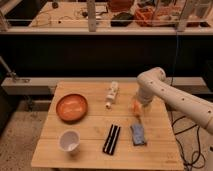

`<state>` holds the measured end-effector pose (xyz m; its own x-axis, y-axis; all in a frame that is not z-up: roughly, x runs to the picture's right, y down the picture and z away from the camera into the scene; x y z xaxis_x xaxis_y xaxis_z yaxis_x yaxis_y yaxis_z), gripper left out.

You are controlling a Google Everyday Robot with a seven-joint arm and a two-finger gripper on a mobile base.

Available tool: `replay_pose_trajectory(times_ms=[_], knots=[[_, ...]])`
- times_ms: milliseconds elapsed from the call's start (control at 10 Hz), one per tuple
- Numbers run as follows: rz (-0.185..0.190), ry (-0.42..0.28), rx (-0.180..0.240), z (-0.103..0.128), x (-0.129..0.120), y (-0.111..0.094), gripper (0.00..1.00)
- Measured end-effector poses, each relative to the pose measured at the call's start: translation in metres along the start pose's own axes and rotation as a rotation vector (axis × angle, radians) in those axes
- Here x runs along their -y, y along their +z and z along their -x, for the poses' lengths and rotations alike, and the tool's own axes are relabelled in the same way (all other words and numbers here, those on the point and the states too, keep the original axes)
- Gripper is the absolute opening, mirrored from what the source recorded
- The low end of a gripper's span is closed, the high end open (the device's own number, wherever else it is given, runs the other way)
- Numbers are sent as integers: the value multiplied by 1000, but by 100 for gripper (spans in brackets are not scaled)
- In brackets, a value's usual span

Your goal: Place the pepper in the ceramic bowl

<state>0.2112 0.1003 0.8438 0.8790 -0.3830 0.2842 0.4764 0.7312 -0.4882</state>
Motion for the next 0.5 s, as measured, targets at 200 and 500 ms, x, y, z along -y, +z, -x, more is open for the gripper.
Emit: replay_pose_trajectory(times_ms=[200, 500], knots=[[1, -2, 3, -1, -3, 2, 80], [4, -5, 14, -2, -10, 7, 80]])
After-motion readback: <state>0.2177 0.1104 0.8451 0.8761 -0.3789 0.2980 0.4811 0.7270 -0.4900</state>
